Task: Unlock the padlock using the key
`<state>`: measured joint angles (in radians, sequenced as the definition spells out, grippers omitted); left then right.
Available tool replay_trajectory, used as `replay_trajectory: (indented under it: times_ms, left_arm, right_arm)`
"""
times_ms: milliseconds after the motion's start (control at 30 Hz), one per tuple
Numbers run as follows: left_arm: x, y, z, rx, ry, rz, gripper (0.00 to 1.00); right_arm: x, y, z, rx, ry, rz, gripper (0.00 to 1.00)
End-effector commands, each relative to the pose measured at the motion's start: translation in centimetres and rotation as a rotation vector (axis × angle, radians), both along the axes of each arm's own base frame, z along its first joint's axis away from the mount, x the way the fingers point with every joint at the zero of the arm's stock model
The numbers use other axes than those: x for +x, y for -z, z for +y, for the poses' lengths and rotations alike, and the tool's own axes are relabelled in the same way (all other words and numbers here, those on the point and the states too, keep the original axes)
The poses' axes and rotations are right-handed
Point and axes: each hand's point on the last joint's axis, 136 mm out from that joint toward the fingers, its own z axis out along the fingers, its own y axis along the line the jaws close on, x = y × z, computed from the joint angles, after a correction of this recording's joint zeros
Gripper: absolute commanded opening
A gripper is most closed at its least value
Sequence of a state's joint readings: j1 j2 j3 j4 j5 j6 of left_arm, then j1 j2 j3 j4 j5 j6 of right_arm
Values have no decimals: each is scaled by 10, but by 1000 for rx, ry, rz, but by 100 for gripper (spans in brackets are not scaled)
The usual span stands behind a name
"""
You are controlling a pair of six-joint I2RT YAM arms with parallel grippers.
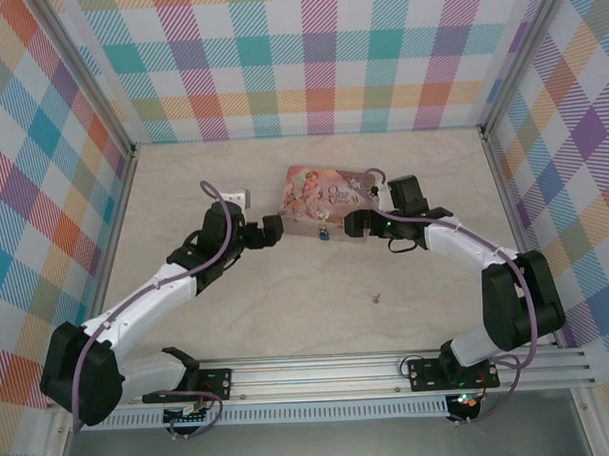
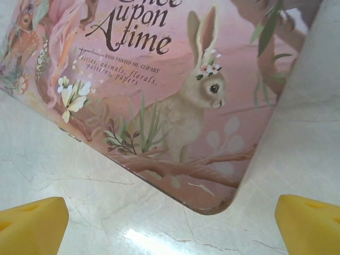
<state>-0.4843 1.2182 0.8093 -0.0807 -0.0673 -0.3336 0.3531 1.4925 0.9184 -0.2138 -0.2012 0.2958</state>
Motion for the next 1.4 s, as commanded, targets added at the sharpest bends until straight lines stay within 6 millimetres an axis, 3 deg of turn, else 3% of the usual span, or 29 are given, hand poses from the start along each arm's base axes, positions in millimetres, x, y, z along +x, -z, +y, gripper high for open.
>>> replay_trajectory:
  times_ms: [0, 267, 467, 633, 767, 1133, 1233, 1367]
  left_arm:
    - [22, -5, -7, -153, 24, 61, 100]
    - [82, 22, -38, -274, 121, 182, 100]
    - [99, 45, -67, -333, 199, 248, 99]
    - [89, 57, -86, -332, 274, 282, 95]
    - [74, 60, -90, -303, 300, 293, 93]
    - [20, 65, -70, -269, 254, 317, 93]
    - [16, 67, -58, -231, 205, 311, 97]
    - [18, 50, -37, -158, 125, 253, 100]
  right_arm:
    - [6, 2, -2, 1, 53, 46, 100]
    - [49, 4, 7, 43, 98, 72, 100]
    - [57, 3, 25, 118, 46, 83, 100]
    - [46, 1, 42, 154, -18, 85, 100]
    - [32, 2, 47, 147, -42, 95, 100]
    - [-19, 15, 47, 132, -59, 152, 100]
    - [-19, 17, 35, 74, -18, 149, 100]
    - [-27, 9, 11, -16, 52, 131, 100]
